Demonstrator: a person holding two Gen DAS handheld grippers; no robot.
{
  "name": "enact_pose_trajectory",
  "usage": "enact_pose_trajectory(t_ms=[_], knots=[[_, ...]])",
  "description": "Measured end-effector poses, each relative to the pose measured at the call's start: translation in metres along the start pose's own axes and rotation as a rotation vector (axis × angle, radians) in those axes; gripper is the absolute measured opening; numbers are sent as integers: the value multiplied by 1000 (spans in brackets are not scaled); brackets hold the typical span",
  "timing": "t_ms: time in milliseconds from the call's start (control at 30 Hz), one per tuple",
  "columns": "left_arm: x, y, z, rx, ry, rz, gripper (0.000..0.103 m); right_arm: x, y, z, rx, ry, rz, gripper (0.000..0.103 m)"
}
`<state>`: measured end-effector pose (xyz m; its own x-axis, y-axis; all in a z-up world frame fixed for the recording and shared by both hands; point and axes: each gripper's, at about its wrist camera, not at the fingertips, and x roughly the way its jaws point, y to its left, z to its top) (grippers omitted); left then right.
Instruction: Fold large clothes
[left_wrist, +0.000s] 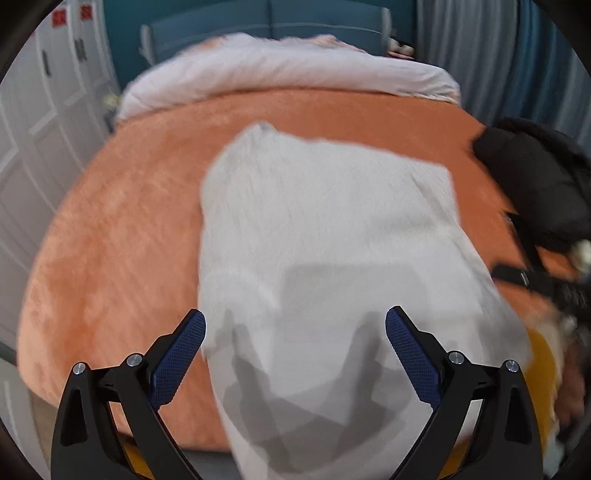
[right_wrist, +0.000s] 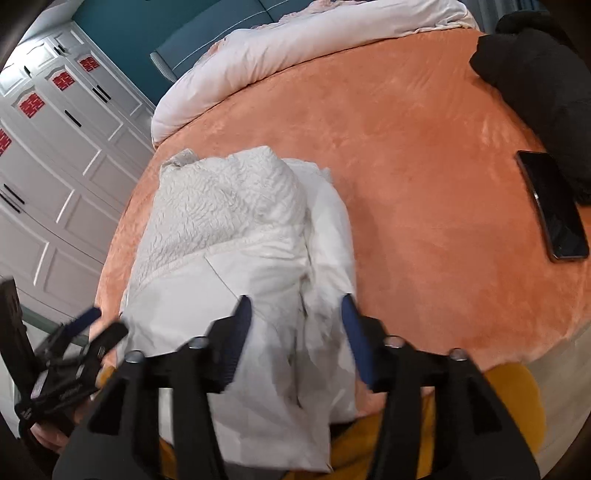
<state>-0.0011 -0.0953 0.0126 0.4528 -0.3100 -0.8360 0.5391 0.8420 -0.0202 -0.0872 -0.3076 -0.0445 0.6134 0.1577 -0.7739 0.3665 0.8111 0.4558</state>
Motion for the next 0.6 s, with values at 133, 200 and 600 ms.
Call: enact_pose_trajectory(t_ms=[133,200,600], knots=[[-18,21,-52,55,102,-88,97,5,-11,-4,32,35,64,62],[-19,25,-74,79,140,-113,97,8,-9,-1,39,67,80,68],[23,37,-63,65,128,-30,61,-26,28,25,42,-69,209,5]])
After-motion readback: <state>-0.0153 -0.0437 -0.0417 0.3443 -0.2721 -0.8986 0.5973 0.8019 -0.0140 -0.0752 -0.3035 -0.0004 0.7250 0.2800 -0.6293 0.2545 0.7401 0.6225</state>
